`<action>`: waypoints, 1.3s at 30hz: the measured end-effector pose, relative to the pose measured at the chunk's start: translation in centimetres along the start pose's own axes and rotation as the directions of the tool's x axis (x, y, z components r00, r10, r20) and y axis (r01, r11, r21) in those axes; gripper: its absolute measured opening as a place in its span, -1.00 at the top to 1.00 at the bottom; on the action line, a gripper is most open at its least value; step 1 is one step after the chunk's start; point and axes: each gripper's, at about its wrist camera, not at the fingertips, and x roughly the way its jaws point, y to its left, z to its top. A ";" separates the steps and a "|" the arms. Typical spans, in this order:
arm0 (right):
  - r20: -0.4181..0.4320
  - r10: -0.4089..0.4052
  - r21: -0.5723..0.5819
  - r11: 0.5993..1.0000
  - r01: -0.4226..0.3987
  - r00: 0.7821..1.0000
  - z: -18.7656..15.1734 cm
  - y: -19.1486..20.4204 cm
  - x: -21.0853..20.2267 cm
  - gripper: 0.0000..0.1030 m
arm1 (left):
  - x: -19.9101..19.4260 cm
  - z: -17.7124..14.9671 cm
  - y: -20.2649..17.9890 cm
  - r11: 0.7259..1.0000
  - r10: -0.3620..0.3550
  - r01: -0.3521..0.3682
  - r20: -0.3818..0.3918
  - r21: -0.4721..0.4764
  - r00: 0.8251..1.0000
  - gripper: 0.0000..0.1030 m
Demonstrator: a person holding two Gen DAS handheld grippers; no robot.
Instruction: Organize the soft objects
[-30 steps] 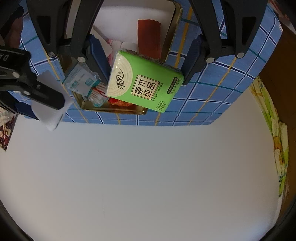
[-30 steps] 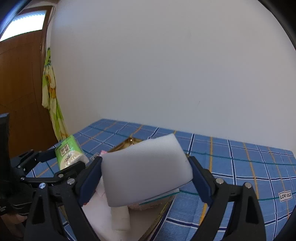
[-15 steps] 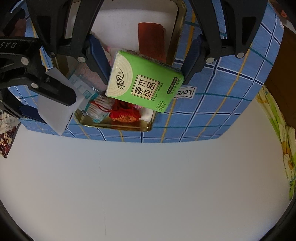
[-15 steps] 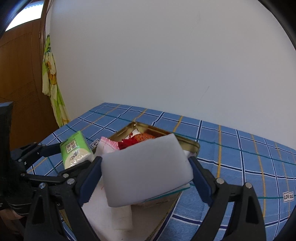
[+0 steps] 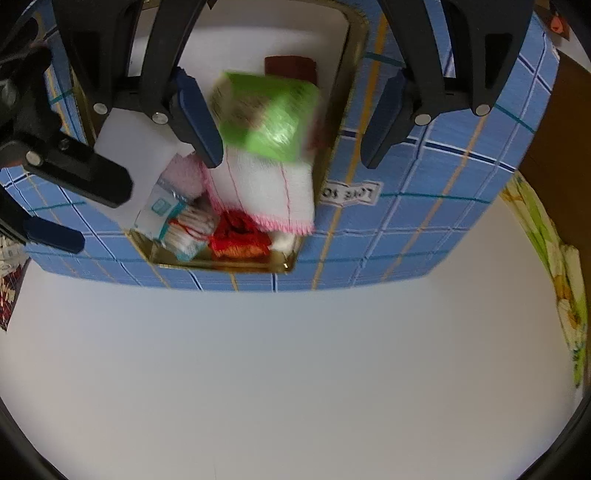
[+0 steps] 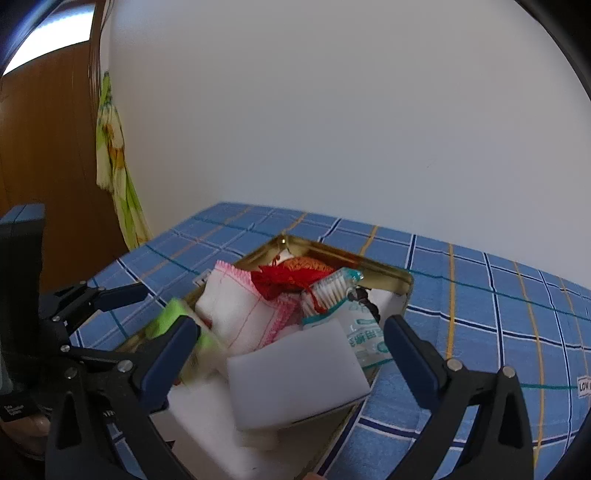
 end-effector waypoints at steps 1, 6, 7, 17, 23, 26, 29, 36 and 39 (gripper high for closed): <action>0.013 0.000 0.013 1.000 0.000 1.000 -0.1 -0.1 -0.5 -1.00 | -0.4 0.0 0.0 1.000 0.006 -0.006 0.012 0.003 1.000 -0.61; 0.074 0.012 0.050 0.999 -0.015 0.997 -0.1 -0.5 -2.5 -1.00 | -2.3 -0.2 0.0 0.999 0.032 -0.032 0.060 0.007 0.998 -0.65; 0.085 0.013 0.053 0.998 -0.017 0.996 0.0 -0.4 -2.9 -1.00 | -2.6 -0.2 0.1 1.000 0.030 -0.030 0.065 -0.004 0.997 -0.65; 0.162 0.022 0.050 0.998 -0.030 0.987 -1.1 0.1 -6.7 -1.00 | -5.2 -1.2 0.4 0.997 0.014 -0.007 0.094 -0.074 0.995 -0.66; 0.181 0.017 0.055 0.998 -0.027 0.983 -2.2 0.0 -8.2 -1.00 | -6.2 -1.7 -0.2 0.996 0.006 0.002 0.099 -0.084 0.995 -0.66; 0.191 0.003 0.050 0.999 -0.013 0.982 -2.6 0.0 -9.0 -1.00 | -6.7 -1.8 -0.4 0.996 0.005 0.005 0.104 -0.091 0.995 -0.66; 0.206 -0.019 0.051 0.999 0.009 0.978 -2.9 -0.1 -9.7 -1.00 | -7.2 -2.0 -0.6 0.995 0.004 0.007 0.109 -0.098 0.994 -0.67; 0.204 -0.047 0.041 0.998 0.039 0.978 -3.3 0.1 -9.8 -1.00 | -7.6 -2.2 -0.9 0.995 0.008 0.002 0.107 -0.098 0.994 -0.70; 0.201 -0.047 0.036 0.999 0.040 0.979 -3.5 0.1 -9.5 -1.00 | -7.6 -2.2 -0.8 0.995 0.012 -0.001 0.109 -0.099 0.994 -0.71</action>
